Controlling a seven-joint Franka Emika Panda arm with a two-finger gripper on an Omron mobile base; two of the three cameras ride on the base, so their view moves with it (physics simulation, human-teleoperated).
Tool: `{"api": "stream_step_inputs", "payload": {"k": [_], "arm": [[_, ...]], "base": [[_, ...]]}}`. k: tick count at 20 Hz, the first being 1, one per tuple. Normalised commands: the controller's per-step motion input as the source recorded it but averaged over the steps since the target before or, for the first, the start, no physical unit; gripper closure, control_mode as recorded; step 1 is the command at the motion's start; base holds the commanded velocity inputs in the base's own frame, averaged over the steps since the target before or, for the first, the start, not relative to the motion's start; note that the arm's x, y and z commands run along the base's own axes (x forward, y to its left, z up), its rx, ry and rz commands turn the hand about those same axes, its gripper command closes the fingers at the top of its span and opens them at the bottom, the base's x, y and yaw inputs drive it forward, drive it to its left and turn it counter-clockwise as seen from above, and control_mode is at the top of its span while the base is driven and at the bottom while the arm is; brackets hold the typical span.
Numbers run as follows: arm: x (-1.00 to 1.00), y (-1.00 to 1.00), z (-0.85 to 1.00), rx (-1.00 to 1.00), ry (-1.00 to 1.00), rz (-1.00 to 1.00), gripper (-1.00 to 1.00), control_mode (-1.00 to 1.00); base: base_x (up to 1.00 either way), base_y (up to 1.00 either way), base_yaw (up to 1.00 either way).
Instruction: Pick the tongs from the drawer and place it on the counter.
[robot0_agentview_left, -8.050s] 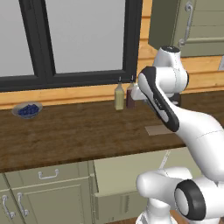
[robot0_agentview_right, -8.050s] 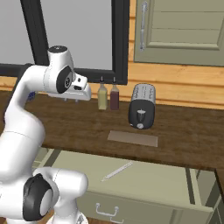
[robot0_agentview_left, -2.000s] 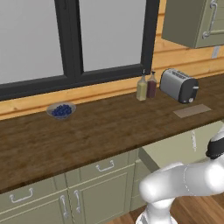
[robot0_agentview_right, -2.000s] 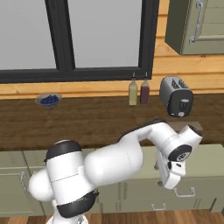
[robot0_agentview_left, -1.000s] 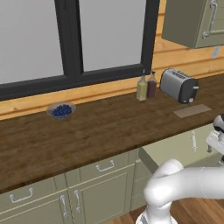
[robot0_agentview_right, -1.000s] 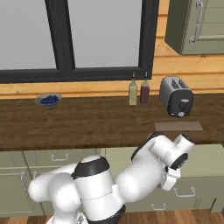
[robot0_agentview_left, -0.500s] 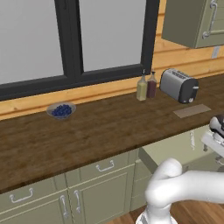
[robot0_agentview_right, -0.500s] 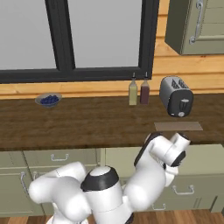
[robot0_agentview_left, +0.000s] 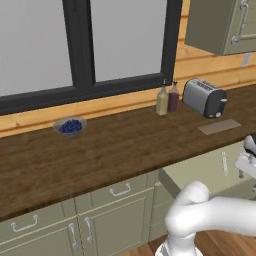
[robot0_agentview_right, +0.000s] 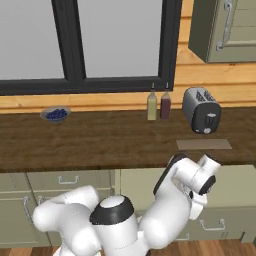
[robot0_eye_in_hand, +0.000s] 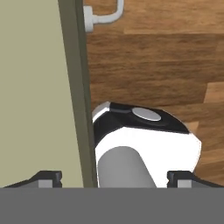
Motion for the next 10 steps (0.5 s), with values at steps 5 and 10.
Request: {"api": "stream_step_inputs", "payload": {"k": [5,10], "arm": [[-1.00,-0.23,-0.27,0.00,0.06,0.00,-1.00,-1.00],[-1.00,-0.13,-0.33,0.00,0.06,0.00,-1.00,-1.00]], "base": [[0.00,0.00,0.00],[0.00,0.00,0.00]]}}
